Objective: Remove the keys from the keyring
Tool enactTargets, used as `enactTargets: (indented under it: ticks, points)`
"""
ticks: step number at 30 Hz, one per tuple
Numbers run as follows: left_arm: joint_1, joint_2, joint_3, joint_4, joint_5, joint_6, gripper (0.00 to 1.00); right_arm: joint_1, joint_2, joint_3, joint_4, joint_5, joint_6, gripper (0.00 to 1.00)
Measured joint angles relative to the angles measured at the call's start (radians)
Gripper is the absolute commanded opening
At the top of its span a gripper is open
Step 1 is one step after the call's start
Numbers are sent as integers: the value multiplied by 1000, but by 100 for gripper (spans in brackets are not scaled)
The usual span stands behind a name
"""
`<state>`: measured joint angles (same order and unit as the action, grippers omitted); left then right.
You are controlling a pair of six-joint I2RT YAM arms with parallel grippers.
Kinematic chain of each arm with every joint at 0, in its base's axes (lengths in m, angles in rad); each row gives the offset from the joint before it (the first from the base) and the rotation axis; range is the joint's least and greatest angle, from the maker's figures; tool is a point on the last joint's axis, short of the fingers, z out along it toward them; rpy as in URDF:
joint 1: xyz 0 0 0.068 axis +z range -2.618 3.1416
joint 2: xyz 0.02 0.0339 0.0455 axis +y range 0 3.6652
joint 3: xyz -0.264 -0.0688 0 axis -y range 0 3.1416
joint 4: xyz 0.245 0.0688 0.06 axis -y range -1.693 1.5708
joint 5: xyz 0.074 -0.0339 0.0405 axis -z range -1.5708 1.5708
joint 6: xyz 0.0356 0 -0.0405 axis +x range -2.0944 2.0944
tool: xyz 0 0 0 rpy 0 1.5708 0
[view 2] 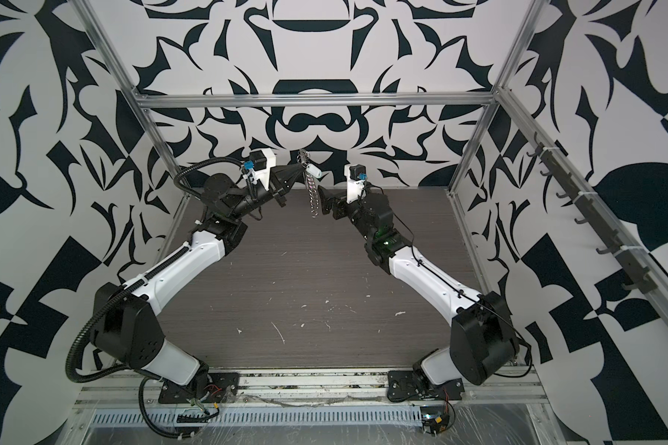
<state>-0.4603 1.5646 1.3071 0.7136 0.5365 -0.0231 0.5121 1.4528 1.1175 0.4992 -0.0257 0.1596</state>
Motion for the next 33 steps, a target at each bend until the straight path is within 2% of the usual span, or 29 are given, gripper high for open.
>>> enactTargets:
  ticks: [12,24,33]
  points:
    - [0,0,0,-1,2,-3,0,0,12,59,51,-22,-5,99]
    - [0,0,0,-19,2,-8,0,0,22,66,192,-24,-1,99]
    - [0,0,0,-22,0,-14,0,0,34,130,202,-107,-11,100]
